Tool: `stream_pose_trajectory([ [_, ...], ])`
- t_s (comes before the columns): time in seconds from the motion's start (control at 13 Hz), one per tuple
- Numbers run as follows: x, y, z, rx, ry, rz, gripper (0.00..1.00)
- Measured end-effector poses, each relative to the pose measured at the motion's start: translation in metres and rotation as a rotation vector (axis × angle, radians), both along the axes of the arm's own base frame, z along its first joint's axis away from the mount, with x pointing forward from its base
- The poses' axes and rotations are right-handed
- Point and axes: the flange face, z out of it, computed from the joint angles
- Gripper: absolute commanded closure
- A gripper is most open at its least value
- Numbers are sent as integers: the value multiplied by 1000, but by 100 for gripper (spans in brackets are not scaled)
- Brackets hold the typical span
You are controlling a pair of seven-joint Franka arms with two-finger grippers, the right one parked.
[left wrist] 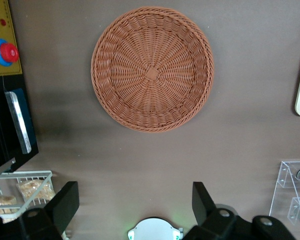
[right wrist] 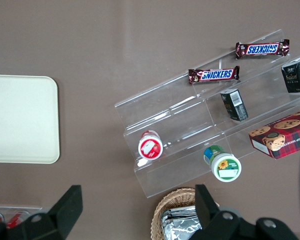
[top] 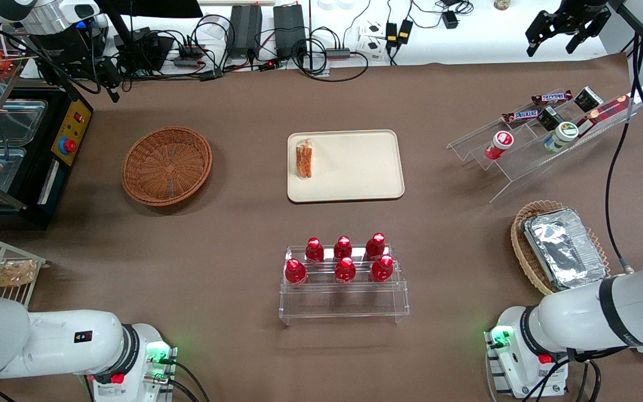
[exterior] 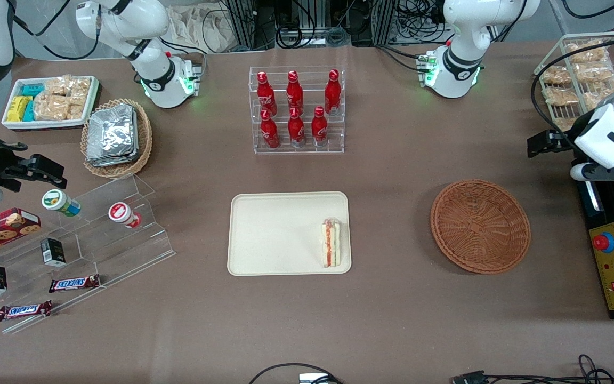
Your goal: Place sandwich from basket to tray
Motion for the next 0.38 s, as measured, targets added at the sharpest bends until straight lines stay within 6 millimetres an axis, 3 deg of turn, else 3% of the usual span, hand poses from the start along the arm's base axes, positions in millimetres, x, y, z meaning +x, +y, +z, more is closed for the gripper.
stream_pose_trajectory([
  [0.38,0,0,1,-3,-4,-13,0],
])
